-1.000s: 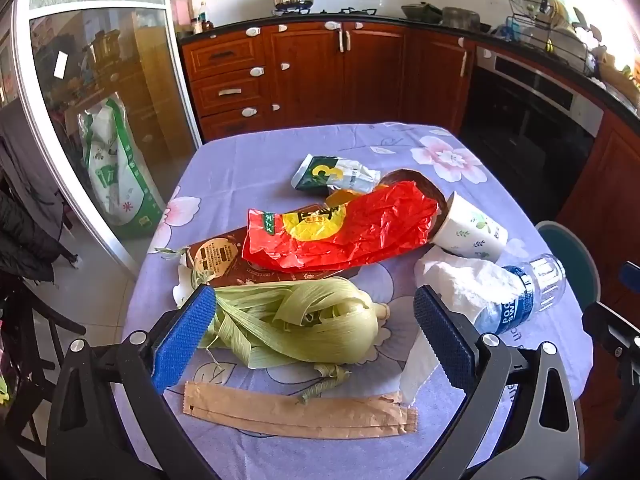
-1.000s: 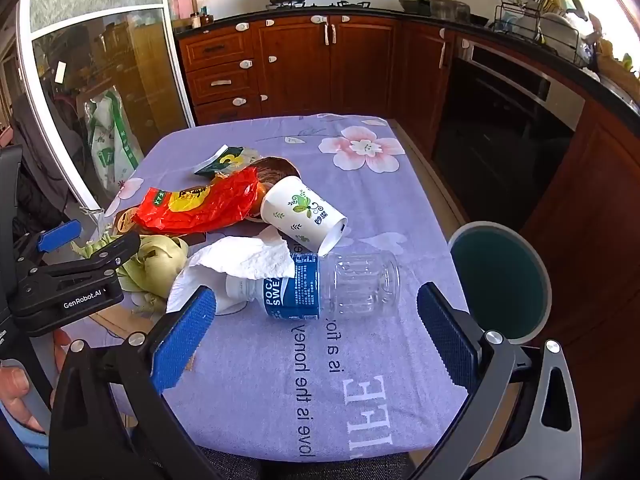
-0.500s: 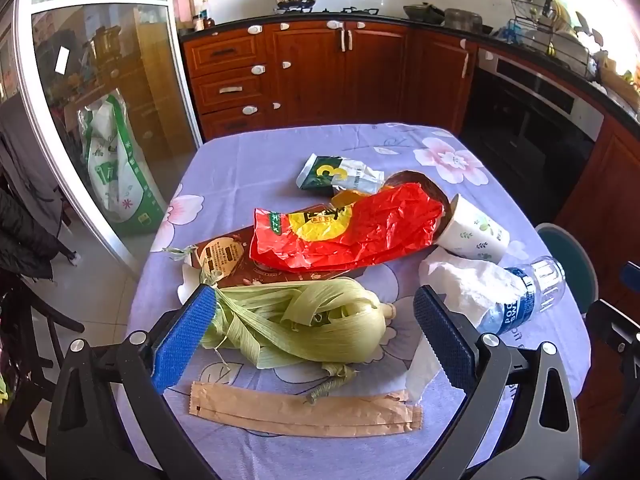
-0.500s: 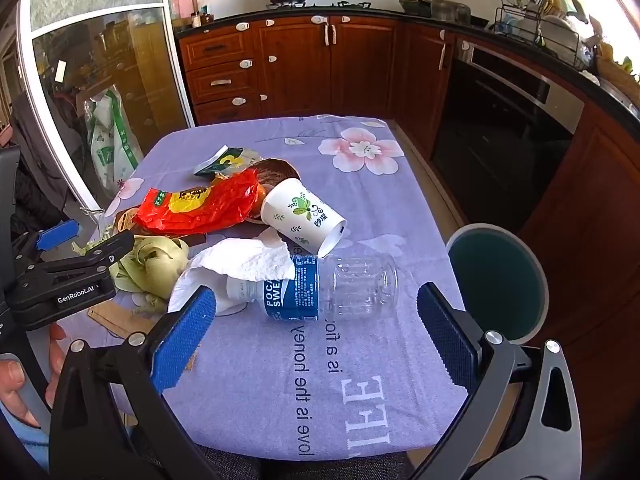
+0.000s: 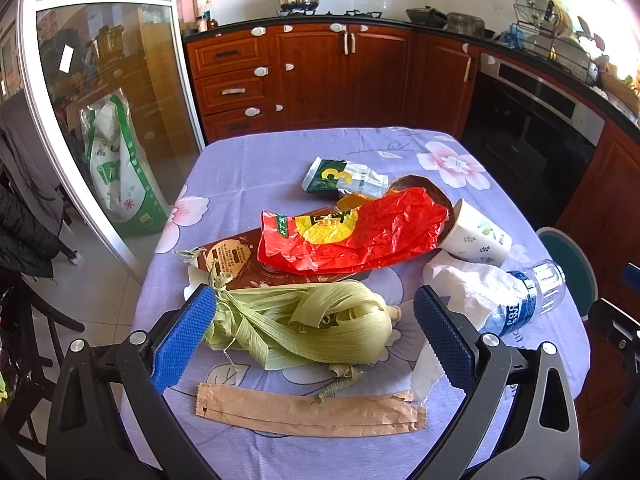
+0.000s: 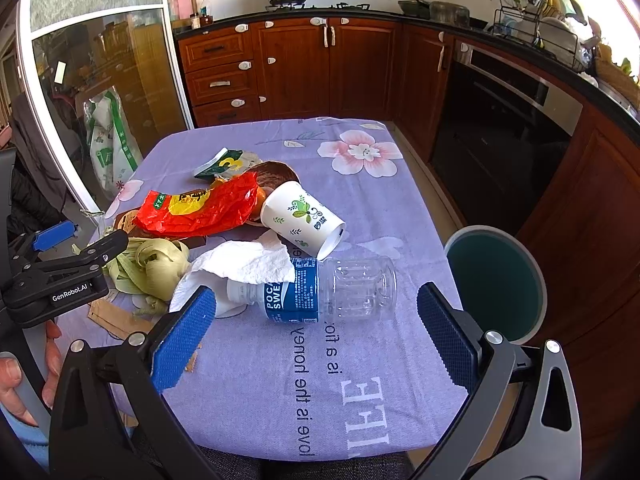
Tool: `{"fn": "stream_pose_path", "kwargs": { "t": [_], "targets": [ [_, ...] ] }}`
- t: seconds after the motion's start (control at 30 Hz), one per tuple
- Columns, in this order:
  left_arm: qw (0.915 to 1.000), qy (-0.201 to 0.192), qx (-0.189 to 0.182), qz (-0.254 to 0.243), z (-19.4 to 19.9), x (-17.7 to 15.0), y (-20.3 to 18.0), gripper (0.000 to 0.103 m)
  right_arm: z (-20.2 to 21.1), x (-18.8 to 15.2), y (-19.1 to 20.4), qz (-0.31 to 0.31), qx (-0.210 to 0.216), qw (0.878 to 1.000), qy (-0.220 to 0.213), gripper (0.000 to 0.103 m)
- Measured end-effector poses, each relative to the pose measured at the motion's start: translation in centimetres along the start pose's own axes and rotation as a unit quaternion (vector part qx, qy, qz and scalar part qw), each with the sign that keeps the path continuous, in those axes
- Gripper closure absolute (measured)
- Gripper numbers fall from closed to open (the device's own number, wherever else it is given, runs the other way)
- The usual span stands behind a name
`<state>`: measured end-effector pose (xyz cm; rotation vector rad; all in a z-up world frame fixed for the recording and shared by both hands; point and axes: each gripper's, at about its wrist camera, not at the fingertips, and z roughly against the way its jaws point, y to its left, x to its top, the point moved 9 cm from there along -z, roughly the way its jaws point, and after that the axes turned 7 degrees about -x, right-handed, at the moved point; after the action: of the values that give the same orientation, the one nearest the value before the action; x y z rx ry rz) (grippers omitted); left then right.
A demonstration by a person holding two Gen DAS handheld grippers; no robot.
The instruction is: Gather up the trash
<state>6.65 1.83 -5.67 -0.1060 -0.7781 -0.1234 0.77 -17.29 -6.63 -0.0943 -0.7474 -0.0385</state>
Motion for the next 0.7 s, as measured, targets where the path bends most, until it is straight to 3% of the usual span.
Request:
{"fn": "stream_pose_path", "kwargs": {
  "t": [0.7],
  "targets": [
    [1.0000, -0.008, -0.005, -0.003, 0.25, 0.12, -0.61, 0.004, -0.14, -0.26, -0.24, -0.006, -0.003, 1.000, 0.003, 0.006]
  ]
}}
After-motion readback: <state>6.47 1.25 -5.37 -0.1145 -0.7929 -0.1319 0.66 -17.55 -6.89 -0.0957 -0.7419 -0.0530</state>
